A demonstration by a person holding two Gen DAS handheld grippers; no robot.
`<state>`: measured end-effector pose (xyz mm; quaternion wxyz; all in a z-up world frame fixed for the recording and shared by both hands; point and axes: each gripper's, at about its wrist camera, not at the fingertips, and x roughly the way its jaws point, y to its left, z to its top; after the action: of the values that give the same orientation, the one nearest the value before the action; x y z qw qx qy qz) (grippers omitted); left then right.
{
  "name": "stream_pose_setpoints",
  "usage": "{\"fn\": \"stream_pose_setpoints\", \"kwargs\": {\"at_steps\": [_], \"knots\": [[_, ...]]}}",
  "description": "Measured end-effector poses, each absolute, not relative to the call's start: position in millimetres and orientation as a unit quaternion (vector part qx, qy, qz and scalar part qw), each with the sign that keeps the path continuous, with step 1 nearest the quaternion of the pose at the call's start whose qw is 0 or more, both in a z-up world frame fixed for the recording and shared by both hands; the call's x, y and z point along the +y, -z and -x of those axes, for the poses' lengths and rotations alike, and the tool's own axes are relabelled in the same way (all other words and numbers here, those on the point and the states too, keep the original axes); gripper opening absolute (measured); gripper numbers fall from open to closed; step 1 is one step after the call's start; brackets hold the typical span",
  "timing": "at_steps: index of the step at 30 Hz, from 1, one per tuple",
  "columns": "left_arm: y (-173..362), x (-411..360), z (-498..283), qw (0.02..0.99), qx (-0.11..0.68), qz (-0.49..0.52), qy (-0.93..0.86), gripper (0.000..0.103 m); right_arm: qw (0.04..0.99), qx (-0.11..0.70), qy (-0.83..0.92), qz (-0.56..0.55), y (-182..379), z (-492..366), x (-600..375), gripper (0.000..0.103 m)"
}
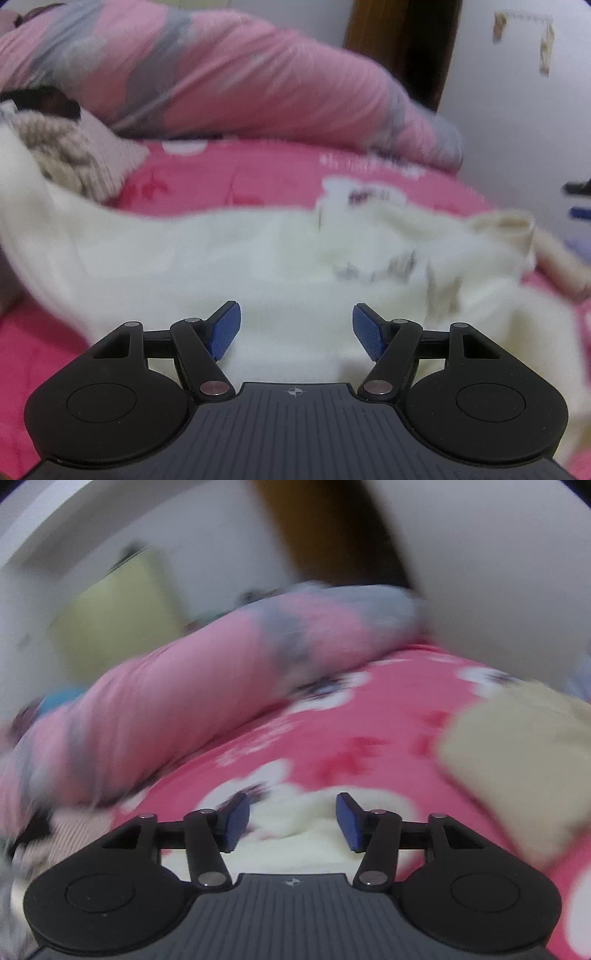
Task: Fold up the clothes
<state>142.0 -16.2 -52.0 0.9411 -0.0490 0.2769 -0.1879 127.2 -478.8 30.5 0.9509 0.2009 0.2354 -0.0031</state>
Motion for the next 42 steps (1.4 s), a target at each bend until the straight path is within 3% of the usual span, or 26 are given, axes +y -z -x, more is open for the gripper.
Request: {"fn": "stream_pose_setpoints", "kwargs": {"at_steps": [5, 10, 18, 22, 23, 25, 27, 30, 38, 42], "knots": [[21.0, -12.6, -172.2, 0.953, 0.253, 0.006, 0.165, 0.068, 0.954, 0.273, -0.106, -0.059, -18.3, -184.9, -388.8, 0.067], [40.2, -23.9, -240.3, 0.935, 0.296, -0.061, 0.186, 0.068, 0.933, 0.317, -0.161, 0.053, 12.9, -243.9, -318.1, 0.067], [84.7, -40.3, -319.3, 0.906, 0.348, -0.068, 0.233, 0.068, 0.887, 0.427, -0.177, -0.004, 61.7, -348.7, -332.5, 0.07], [100.0, -48.7, -331.7, 0.895, 0.36, -0.081, 0.25, 0.064, 0.861, 0.473, -0.184, -0.045, 86.1, -351.0, -333.8, 0.047], [100.5, -50.1, -329.8, 0.896, 0.356, -0.089, 0.252, 0.055, 0.861, 0.468, -0.192, -0.05, 85.2, -345.7, -333.5, 0.032], [100.6, -53.1, -325.8, 0.897, 0.346, -0.104, 0.257, 0.043, 0.868, 0.454, -0.195, -0.049, 81.9, -336.0, -331.7, 0.021], [99.7, -56.8, -321.4, 0.901, 0.334, -0.12, 0.251, 0.019, 0.88, 0.437, -0.184, -0.036, 77.1, -327.1, -329.2, 0.011], [96.8, -60.2, -315.4, 0.91, 0.314, -0.136, 0.233, 0.005, 0.9, 0.402, -0.164, -0.04, 61.3, -317.3, -330.7, 0.007], [55.4, -40.7, -305.1, 0.959, 0.208, -0.11, 0.158, 0.004, 0.953, 0.277, -0.12, -0.038, -5.2, -302.8, -344.2, 0.005], [36.5, -38.4, -312.6, 0.976, 0.151, -0.107, 0.117, 0.004, 0.964, 0.237, -0.117, -0.031, -13.0, -314.0, -337.5, 0.004]]}}
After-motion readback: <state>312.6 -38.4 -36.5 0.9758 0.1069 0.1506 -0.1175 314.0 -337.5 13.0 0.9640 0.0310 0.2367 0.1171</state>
